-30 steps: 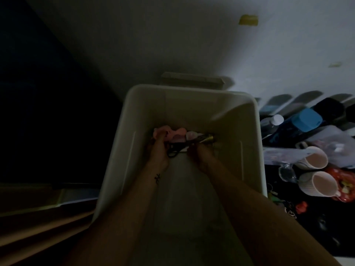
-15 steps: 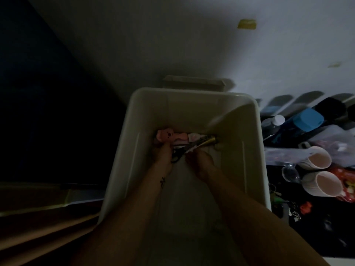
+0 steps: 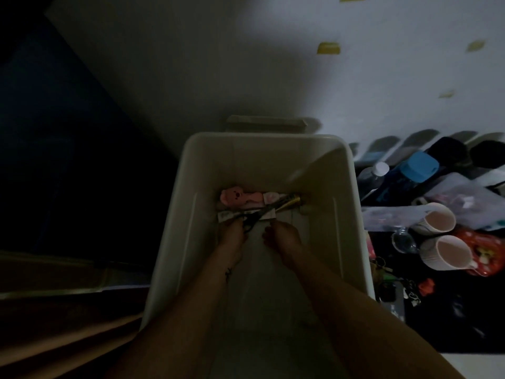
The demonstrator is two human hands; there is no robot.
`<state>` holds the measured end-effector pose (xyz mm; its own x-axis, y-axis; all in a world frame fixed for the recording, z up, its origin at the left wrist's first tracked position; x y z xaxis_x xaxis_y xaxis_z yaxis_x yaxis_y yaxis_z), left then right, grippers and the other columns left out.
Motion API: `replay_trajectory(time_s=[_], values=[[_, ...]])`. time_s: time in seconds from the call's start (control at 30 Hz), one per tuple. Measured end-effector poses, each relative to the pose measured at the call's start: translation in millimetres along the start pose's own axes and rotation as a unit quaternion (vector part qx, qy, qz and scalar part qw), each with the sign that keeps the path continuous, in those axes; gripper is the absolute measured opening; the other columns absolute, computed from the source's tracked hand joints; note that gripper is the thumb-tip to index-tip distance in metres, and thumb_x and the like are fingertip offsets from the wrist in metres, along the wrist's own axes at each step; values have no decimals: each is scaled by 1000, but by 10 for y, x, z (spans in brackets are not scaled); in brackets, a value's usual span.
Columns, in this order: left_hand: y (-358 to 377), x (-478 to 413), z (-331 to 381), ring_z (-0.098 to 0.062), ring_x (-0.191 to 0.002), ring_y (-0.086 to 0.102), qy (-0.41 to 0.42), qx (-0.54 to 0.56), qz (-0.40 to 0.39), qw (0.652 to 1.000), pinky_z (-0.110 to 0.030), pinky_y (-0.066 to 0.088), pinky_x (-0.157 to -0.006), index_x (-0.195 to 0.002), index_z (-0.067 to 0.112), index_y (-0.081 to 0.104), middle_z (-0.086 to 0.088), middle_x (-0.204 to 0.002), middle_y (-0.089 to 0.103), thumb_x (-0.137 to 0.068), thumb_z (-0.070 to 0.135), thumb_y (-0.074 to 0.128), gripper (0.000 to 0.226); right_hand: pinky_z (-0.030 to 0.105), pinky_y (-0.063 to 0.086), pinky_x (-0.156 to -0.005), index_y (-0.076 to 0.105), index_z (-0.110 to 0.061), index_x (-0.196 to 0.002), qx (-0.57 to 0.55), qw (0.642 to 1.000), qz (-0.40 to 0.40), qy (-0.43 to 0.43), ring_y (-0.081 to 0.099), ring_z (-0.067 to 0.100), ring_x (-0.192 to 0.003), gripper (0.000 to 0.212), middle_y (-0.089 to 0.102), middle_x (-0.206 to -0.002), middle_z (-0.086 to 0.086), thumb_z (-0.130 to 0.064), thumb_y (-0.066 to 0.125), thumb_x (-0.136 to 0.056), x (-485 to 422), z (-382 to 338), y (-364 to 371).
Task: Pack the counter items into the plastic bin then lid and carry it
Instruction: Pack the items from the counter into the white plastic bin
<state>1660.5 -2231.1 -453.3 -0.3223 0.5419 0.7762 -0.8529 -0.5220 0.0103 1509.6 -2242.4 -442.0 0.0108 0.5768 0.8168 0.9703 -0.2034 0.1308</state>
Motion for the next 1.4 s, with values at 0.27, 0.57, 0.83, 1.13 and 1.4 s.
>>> replay_trajectory(time_s=[0.27, 0.57, 0.83, 1.13, 1.4], values=[[297, 516, 372, -10, -82, 66, 43, -23, -99, 994, -20, 49, -61, -107, 14, 70, -5, -102, 72, -80, 24, 59, 31, 27, 46, -67, 64, -11, -99, 20, 996, -59, -70, 57, 16, -73, 18, 61, -85, 6, -12, 46, -99, 364, -353, 130], [345, 1208, 655, -15, -74, 64, 103, 68, -114, 986, -23, 54, -60, -96, 11, 62, -8, -90, 69, -94, 12, 50, 12, 38, 54, -93, 61, -8, -110, -44, 981, -129, -136, 67, 26, -97, 19, 66, -111, 15, -8, 46, -98, 1178, -819, -108], [699, 1765, 883, -23, -82, 65, 171, 117, -162, 965, -34, 51, -73, -96, 12, 57, -17, -98, 67, -97, 5, 46, 13, 38, 56, -90, 55, -1, -124, -54, 963, -160, -208, 70, 28, -98, 28, 68, -112, 20, -2, 42, -98, 1721, -1272, -281], [1381, 2205, 901, -16, -78, 63, 183, 147, -172, 957, -28, 53, -66, -93, 17, 56, -5, -89, 66, -100, 9, 42, 17, 35, 57, -87, 58, -5, -120, -93, 953, -157, -242, 70, 25, -101, 25, 70, -112, 14, -3, 45, -98, 1839, -1755, -1134], [2254, 2556, 537, -17, -87, 67, 184, 110, -220, 952, -29, 53, -73, -103, 18, 59, -4, -99, 70, -101, 11, 43, 18, 35, 55, -87, 58, -7, -122, -111, 958, -117, -239, 71, 25, -101, 28, 71, -111, 13, -6, 45, -98, 1662, -1928, -2141]])
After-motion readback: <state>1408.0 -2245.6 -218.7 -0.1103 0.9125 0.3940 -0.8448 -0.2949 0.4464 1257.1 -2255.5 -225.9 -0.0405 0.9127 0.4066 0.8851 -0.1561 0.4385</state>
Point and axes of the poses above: each hand's wrist, its own x-axis away from the middle knuckle, its own y-axis out of the palm, z = x × y, the point moved 9 cm from there along -x, towards the middle knuckle
